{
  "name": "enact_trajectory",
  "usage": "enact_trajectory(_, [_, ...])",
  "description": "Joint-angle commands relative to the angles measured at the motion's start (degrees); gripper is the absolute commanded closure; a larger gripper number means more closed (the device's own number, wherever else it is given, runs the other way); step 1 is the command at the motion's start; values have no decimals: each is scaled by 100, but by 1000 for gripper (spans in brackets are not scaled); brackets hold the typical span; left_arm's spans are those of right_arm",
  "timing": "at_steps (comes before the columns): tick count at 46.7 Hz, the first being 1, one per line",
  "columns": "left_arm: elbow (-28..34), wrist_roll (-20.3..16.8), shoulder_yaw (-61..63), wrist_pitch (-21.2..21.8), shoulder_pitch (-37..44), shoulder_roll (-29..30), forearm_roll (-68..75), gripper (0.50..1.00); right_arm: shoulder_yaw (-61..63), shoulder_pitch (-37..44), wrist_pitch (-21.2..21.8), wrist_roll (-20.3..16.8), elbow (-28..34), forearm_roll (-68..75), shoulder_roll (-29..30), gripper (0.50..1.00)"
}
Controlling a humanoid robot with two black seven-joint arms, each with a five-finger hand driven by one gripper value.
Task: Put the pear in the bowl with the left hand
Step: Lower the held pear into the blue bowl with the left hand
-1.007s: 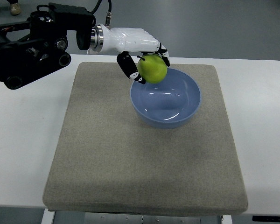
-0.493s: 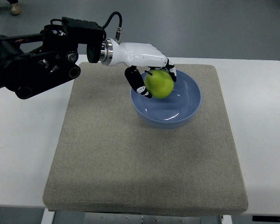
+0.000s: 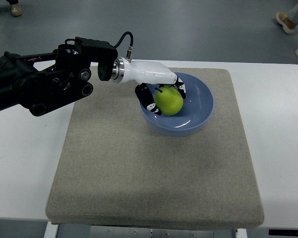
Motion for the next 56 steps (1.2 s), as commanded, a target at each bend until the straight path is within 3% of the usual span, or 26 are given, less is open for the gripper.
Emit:
enact_trajectory(1, [8, 2, 0, 57, 6, -3, -1, 1000, 0, -1, 1, 2, 0, 0, 0, 574])
enact_trajectory(17, [413, 2, 0, 136, 94, -223, -1, 1000, 0, -1, 1, -6, 0, 0, 0, 574])
enact_trajectory(41, [422, 2, 0, 172, 112, -241, -18, 990, 0, -1, 1, 2, 0, 0, 0, 574])
enact_trajectory(44, [413, -7, -9, 172, 112, -232, -36, 937, 0, -1, 1, 2, 0, 0, 0, 574])
enact_trajectory(48, [413, -7, -9, 172, 120, -232, -97, 800, 0, -1, 1, 2, 0, 0, 0, 574])
enact_trajectory(54, [413, -7, -9, 172, 120, -232, -106, 761, 0, -1, -8, 2, 0, 0, 0, 574])
enact_trajectory(56, [413, -7, -9, 163, 120, -232, -115, 722, 0, -1, -8, 2, 0, 0, 0, 574])
